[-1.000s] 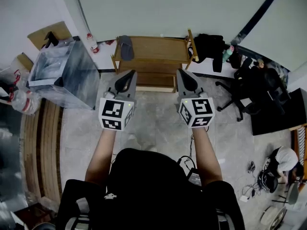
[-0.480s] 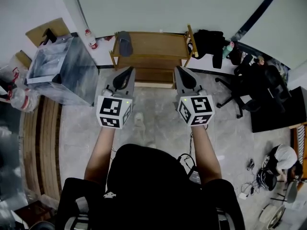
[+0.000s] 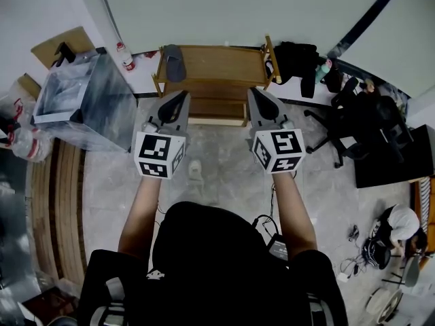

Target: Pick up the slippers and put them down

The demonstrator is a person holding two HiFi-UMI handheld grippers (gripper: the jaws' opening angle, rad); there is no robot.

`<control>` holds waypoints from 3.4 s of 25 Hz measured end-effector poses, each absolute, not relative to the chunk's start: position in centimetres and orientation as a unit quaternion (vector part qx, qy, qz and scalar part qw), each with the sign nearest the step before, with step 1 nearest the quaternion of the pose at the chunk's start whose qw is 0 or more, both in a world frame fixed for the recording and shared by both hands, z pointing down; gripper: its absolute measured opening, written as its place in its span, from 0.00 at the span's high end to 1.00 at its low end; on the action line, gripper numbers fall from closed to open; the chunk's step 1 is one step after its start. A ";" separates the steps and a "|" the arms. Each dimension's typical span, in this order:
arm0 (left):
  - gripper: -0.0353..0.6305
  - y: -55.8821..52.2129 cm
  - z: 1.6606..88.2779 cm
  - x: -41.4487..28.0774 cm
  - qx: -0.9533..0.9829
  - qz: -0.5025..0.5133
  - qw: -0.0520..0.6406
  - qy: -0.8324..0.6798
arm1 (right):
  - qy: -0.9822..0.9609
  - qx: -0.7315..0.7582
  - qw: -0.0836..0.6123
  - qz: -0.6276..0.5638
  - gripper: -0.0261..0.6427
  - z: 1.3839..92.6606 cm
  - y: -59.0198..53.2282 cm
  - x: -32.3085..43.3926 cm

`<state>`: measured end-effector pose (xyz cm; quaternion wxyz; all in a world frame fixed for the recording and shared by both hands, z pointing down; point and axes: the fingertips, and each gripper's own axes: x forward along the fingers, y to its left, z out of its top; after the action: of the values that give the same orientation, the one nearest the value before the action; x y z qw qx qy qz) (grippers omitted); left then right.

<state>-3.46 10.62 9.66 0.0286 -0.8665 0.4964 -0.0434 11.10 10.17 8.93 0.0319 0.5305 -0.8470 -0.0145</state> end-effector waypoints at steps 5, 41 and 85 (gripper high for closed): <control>0.94 7.8 10.0 -3.6 -0.867 -0.043 0.023 0.496 | -0.848 0.529 0.038 -0.010 0.97 9.6 7.4 10.7; 0.94 -21.7 15.7 -7.9 -0.883 -0.065 -0.059 0.461 | -0.825 0.557 0.073 0.054 0.96 14.5 -21.4 6.4; 0.94 -36.6 33.5 -14.3 -0.777 -0.196 -0.195 0.566 | -0.893 0.385 0.187 0.141 0.97 29.8 -43.4 0.8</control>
<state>-14.32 -36.64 33.50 -0.1948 -0.7767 0.5660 -0.1962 0.84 -43.43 29.76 0.1869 0.3850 -0.8928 0.1408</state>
